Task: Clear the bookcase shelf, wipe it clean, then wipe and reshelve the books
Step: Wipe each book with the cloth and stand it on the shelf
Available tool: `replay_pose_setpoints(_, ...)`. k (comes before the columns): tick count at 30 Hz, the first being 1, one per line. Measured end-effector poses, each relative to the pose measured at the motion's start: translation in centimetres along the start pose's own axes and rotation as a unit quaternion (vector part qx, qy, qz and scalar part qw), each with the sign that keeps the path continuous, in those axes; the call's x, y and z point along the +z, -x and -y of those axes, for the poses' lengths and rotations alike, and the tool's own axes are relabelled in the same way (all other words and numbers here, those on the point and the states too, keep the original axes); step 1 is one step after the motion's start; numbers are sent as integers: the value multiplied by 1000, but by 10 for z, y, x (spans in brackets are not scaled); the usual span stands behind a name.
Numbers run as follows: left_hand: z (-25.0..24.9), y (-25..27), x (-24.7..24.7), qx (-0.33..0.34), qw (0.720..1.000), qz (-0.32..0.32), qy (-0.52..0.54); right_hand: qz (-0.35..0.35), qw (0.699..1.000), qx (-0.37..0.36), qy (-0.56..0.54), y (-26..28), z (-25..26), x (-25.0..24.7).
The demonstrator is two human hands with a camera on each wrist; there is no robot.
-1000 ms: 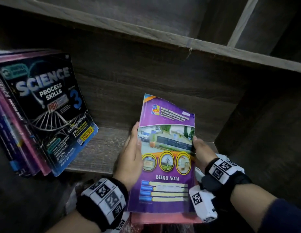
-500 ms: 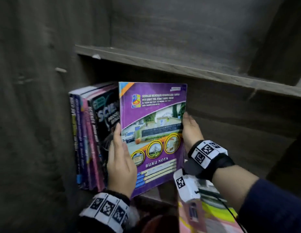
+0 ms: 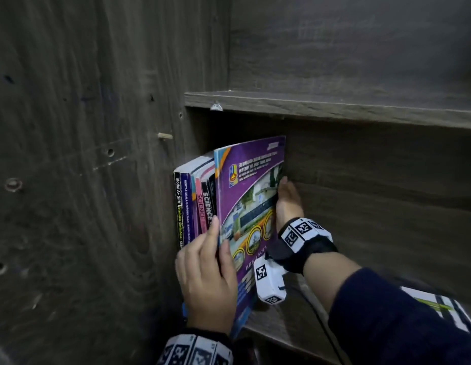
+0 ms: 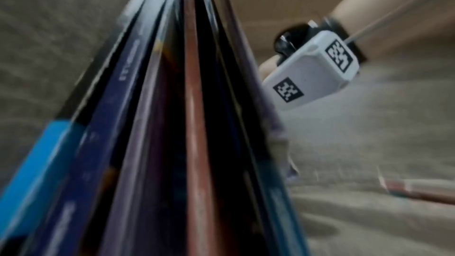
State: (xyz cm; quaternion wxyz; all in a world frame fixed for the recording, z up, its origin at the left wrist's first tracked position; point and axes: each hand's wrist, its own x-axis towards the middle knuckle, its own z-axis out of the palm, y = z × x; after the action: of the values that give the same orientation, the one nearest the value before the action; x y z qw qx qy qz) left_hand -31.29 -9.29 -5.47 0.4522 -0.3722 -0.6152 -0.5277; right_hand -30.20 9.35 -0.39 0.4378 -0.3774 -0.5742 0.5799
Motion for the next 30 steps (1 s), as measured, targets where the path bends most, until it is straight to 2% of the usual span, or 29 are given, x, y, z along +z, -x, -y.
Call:
replay_pose_setpoints(4, 4, 16, 6, -26, 999, -11, -25, 34, 995, -56, 71, 0, -7, 6)
replay_pose_setpoints(8, 7, 39, 14, -13, 998, 1, -55, 88, 982, -65, 152, 3, -10, 7)
replay_pose_setpoints(12, 8, 40, 19, -16, 998, -17, -62, 89, 993, -28, 68, 8, -7, 8)
replay_pose_setpoints(15, 8, 39, 21, -20, 998, -28, -53, 118, 992, -36, 26, 6, -7, 8)
replay_pose_setpoints(19, 8, 45, 20, -21, 998, -16, -49, 177, 982, -24, 56, 13, -21, 1)
replay_pose_setpoints(26, 3, 44, 10, -35, 999, 8, -26, 175, 978, 0, 111, 18, -37, -13)
replay_pose_setpoints(30, -8, 35, 7, -53, 999, -4, -6, 145, 976, -2, 163, 19, -28, -39)
